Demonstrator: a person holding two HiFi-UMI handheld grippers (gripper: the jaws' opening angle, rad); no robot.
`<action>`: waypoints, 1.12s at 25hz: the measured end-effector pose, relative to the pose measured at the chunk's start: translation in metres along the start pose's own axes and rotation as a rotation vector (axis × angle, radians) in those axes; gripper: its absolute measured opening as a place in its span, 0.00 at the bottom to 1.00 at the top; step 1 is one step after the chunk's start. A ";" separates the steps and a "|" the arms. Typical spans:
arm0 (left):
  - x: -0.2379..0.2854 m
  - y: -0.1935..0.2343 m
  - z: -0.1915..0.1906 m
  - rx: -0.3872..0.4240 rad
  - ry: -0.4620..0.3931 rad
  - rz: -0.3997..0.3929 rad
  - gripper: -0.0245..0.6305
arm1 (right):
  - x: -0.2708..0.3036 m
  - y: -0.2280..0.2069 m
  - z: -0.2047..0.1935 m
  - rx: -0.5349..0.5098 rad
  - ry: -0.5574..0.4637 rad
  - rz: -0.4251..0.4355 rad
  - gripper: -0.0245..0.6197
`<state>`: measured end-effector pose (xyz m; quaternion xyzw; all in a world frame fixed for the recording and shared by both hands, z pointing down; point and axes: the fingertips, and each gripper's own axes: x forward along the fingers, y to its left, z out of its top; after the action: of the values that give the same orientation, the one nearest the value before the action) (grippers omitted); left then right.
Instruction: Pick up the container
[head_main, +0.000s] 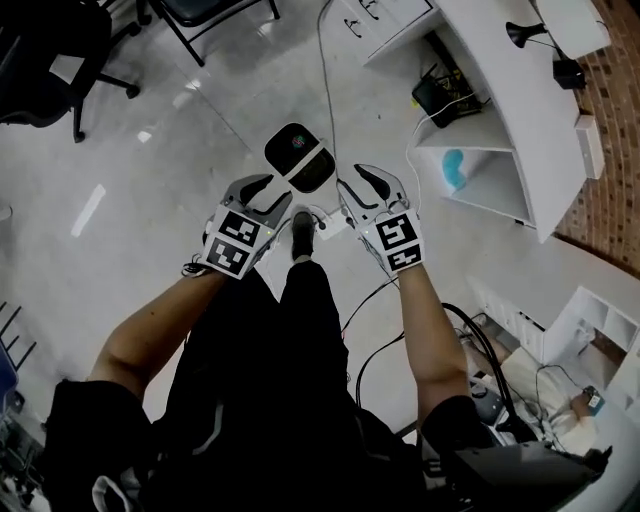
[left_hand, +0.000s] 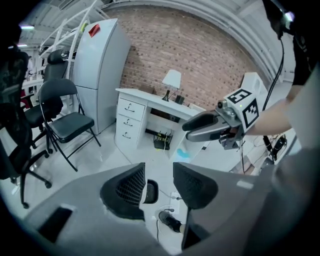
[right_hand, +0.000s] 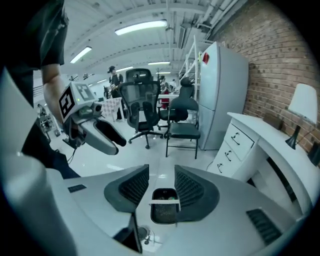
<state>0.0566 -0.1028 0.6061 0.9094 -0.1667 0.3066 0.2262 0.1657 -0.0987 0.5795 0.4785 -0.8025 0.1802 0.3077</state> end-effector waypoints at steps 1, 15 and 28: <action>0.010 0.000 -0.007 -0.008 0.013 0.011 0.30 | 0.007 -0.003 -0.011 -0.020 0.021 0.026 0.26; 0.157 0.009 -0.092 -0.019 0.224 0.112 0.35 | 0.101 -0.033 -0.123 -0.345 0.192 0.302 0.34; 0.258 0.059 -0.187 -0.021 0.360 0.163 0.36 | 0.199 -0.041 -0.228 -0.721 0.309 0.381 0.39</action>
<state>0.1357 -0.0983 0.9208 0.8210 -0.1998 0.4797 0.2365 0.2052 -0.1160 0.8816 0.1511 -0.8326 0.0116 0.5328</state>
